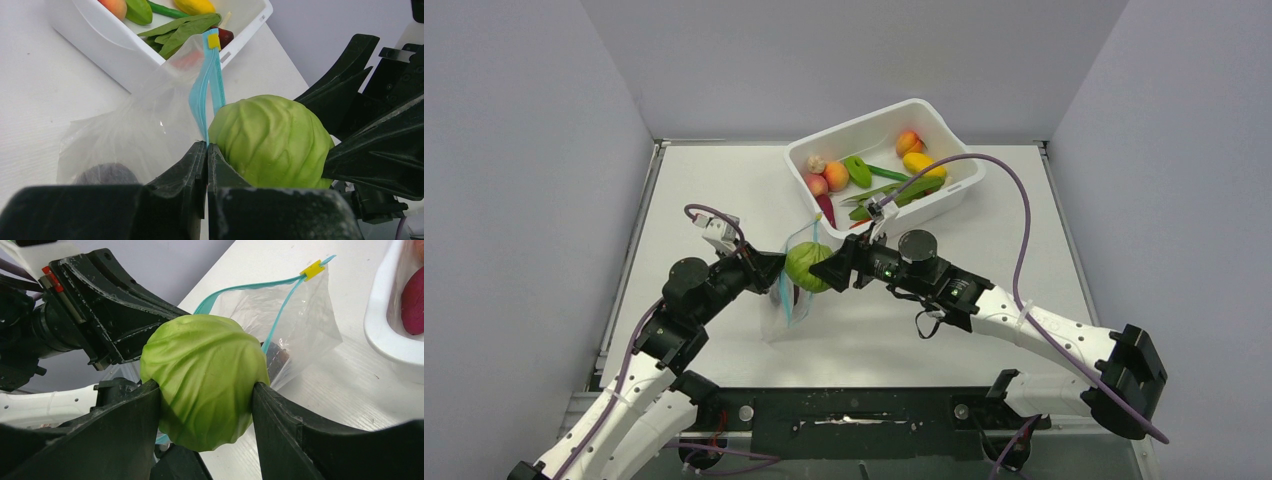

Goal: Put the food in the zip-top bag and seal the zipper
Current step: Place the fake vegetable in the zipper food storage bag.

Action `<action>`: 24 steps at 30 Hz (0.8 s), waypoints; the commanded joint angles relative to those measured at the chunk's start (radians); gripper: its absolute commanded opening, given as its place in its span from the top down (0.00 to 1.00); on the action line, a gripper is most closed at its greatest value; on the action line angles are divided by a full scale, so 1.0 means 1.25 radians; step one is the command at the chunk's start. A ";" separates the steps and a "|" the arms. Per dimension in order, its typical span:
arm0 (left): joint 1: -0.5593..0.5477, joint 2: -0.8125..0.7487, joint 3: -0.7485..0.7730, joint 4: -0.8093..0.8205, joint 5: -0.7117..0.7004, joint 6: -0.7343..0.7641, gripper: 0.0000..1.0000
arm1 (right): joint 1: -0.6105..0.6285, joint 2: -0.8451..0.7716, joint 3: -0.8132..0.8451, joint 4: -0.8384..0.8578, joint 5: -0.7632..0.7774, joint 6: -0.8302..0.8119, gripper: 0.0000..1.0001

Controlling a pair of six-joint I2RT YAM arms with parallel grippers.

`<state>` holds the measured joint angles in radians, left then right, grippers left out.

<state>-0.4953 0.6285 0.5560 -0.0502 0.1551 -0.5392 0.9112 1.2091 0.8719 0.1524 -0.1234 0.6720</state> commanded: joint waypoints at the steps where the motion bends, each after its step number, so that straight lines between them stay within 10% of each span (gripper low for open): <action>1: -0.007 -0.016 0.044 0.094 0.061 -0.025 1.00 | -0.003 0.039 0.042 -0.087 0.107 0.013 0.48; 24: -0.008 -0.007 0.009 0.142 0.070 -0.058 1.00 | 0.007 0.111 0.112 -0.086 0.099 0.070 0.45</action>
<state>-0.5022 0.6258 0.5560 0.0101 0.2195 -0.5953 0.9123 1.3540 0.9562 -0.0750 0.0231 0.7223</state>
